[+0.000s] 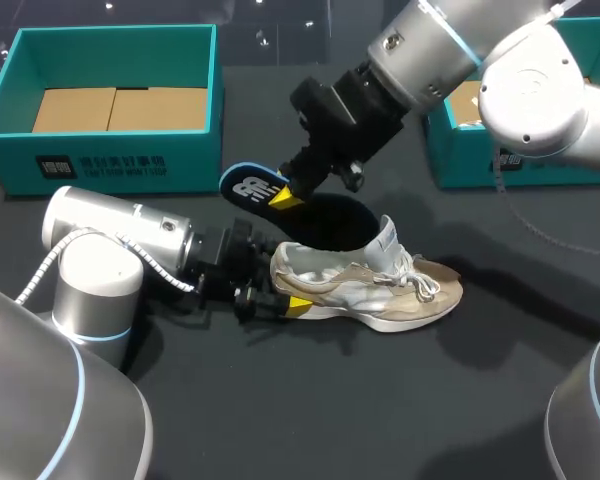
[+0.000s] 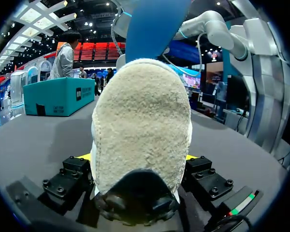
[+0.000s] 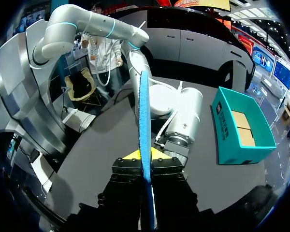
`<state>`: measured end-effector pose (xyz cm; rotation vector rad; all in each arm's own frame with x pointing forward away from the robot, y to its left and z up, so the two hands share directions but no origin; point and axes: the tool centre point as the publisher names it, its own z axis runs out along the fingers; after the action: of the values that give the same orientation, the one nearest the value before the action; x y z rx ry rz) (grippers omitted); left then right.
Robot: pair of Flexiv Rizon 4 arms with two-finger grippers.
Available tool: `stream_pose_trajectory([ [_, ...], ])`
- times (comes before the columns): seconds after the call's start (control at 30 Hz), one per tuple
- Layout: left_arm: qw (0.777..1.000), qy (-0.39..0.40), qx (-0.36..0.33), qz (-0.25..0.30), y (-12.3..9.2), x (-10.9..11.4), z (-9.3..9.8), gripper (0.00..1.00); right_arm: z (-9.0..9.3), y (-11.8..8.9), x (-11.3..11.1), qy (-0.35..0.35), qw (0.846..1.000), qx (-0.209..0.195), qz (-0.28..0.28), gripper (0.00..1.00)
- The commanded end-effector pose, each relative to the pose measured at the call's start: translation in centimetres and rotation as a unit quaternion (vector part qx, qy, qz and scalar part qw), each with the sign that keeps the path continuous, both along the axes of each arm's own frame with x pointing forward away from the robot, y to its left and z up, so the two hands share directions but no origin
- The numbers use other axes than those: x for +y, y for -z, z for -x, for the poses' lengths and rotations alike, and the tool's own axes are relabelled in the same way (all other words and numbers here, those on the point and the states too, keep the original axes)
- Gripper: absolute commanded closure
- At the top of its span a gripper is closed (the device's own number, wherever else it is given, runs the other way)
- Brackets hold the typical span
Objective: Take the shoe out of the shoebox, open the shoe tongue, remove and reinsert the insole, then place the shoe into the shoebox
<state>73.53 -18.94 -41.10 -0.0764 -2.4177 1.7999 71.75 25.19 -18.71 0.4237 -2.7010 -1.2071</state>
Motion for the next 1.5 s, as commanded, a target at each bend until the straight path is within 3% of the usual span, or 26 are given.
stream_pose_trajectory([
  [0.03,1.0,0.0,0.0,0.0,0.2,-0.1,0.0,1.0,0.0,-2.5,-0.5,0.006,1.0,0.005,-0.001,1.0],
  [0.17,1.0,0.0,0.0,0.0,0.2,-0.1,0.0,1.0,0.1,-5.6,-1.9,0.01,0.999,0.03,-0.019,1.0],
  [0.23,1.0,0.0,0.0,0.0,0.2,-0.1,0.0,1.0,0.2,-7.3,-2.9,0.023,0.997,0.054,-0.053,1.0],
  [0.3,1.0,0.0,0.0,0.0,0.2,-0.1,0.0,1.0,0.5,-9.1,-3.5,0.026,0.996,0.051,-0.075,1.0],
  [0.8,1.0,0.0,0.0,0.0,0.2,-0.1,0.0,1.0,0.5,-9.1,-3.5,0.026,0.996,0.051,-0.075,1.0],
  [1.03,1.0,0.0,0.0,0.0,0.2,-0.1,0.0,1.0,4.1,-10.3,-5.8,0.048,0.988,0.075,-0.125,1.0],
  [1.13,1.0,0.0,0.0,0.0,0.2,-0.1,0.0,1.0,6.2,-10.3,-7.0,0.094,0.977,0.133,-0.139,1.0],
  [1.5,1.0,0.0,0.0,0.0,0.2,-0.1,0.0,1.0,6.2,-10.3,-7.0,0.094,0.977,0.133,-0.139,1.0],
])
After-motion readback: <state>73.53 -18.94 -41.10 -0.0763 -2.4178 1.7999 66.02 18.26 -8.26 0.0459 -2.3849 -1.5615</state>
